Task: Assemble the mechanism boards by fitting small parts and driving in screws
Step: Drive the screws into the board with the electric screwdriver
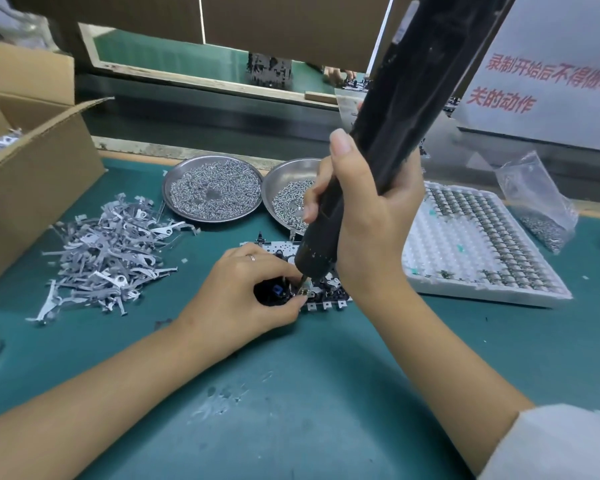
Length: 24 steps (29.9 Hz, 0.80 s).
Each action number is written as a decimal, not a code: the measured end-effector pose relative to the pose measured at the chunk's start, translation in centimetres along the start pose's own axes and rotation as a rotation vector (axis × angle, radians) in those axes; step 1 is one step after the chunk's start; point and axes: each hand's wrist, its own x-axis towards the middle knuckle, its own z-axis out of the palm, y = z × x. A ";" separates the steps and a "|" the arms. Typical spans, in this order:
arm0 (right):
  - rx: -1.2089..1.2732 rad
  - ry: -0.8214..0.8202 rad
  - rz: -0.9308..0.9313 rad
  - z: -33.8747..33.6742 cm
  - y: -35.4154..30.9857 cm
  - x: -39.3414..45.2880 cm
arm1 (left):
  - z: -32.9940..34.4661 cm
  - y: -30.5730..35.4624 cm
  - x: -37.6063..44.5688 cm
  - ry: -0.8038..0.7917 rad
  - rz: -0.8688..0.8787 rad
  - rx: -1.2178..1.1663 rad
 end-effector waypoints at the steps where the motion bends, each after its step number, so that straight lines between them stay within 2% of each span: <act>1: 0.001 0.001 0.002 0.0 0.0 0.0 | 0.0 0.0 0.0 -0.002 -0.003 -0.003; 24: 0.007 0.010 -0.047 -0.6 -0.2 0.3 | 0.0 -0.2 0.0 -0.002 -0.019 -0.025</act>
